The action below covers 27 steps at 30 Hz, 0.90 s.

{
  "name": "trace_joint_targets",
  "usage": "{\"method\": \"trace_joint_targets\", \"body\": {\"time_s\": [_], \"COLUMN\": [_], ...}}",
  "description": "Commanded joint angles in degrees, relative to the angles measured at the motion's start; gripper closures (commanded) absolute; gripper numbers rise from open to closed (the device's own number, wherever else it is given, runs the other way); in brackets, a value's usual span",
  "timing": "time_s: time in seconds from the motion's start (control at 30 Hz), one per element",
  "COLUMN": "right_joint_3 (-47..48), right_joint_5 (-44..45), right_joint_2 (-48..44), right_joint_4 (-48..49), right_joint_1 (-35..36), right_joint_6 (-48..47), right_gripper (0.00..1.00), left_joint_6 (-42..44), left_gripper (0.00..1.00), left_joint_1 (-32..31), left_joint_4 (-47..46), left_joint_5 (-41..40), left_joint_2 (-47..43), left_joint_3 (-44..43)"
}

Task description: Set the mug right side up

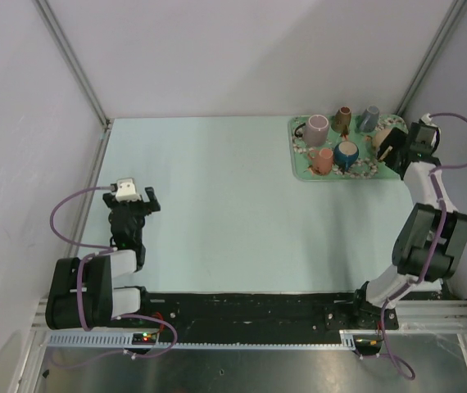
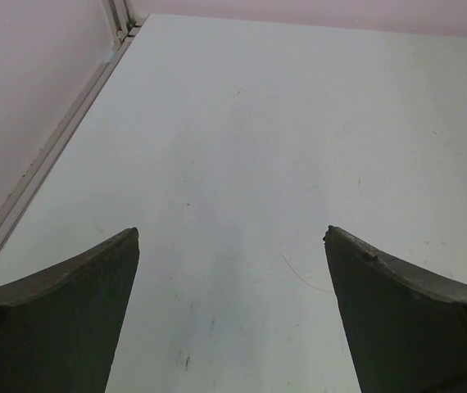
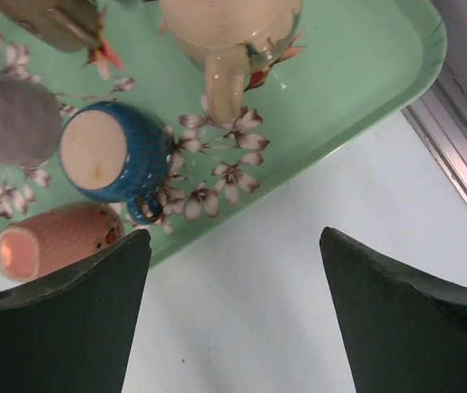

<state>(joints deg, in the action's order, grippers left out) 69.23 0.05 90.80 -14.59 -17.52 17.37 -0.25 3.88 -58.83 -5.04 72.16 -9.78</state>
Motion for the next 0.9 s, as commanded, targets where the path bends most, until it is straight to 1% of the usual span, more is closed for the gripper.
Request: {"method": "trace_joint_targets", "body": {"time_s": [0.0,0.03,0.07,0.1,0.13,0.17,0.2,0.3,0.4,0.53,0.7,0.8,0.87], "right_joint_3": [9.24,10.61,12.13,13.37,14.65,15.6,16.65,19.43,23.56,31.47,42.65,51.13,54.62], "right_joint_5": [5.2,6.75,8.23,9.01,9.93,10.91,12.24,14.84,15.98,17.08,17.45,17.35,17.39], "right_joint_2": [5.93,7.7,9.25,10.95,12.37,13.95,15.19,19.05,23.26,29.76,38.09,43.2,45.35], "right_joint_4": [-8.58,-8.82,-9.11,-9.43,-9.55,-9.48,-9.31,-8.79,-9.45,-12.32,-16.66,-21.19,-23.58], "right_joint_1": [0.64,0.99,1.35,1.79,2.18,2.82,3.31,4.51,4.74,4.82,5.33,5.38,5.43], "right_joint_6": [1.43,1.83,2.34,2.64,2.79,2.69,2.59,2.14,2.3,2.95,2.6,2.63,3.12], "right_gripper": [0.12,0.12,0.14,0.15,0.17,0.18,0.19,0.2,0.25,0.28,0.34,0.47,0.51], "left_joint_6": [-2.1,-2.64,-2.91,-3.44,-4.58,-4.76,-4.05,0.45,4.12,5.8,3.36,2.66,2.22], "left_gripper": [0.02,0.02,0.02,0.02,0.02,0.02,0.02,0.02,0.02,0.02,0.02,0.02,0.02], "left_joint_1": [0.83,1.11,1.25,1.37,1.56,2.13,2.29,1.29,-0.58,-2.85,-3.35,-3.35,-4.65], "left_joint_4": [-0.56,1.4,6.03,11.47,24.07,34.64,41.9,51.31,63.25,70.26,73.82,74.04,74.1], "left_joint_5": [-4.05,-4.74,-5.3,-6.5,-6.93,-5.56,-3.34,1.73,6.09,7.65,9.93,9.82,9.86], "left_joint_2": [-0.84,-1.08,-1.11,-1.0,-0.28,0.74,1.73,3.11,5.72,6.6,9.18,10.35,10.8], "left_joint_3": [-2.43,-3.71,-5.27,-9.7,-14.46,-22.07,-27.81,-35.97,-43.15,-48.4,-53.84,-55.41,-56.13]}}
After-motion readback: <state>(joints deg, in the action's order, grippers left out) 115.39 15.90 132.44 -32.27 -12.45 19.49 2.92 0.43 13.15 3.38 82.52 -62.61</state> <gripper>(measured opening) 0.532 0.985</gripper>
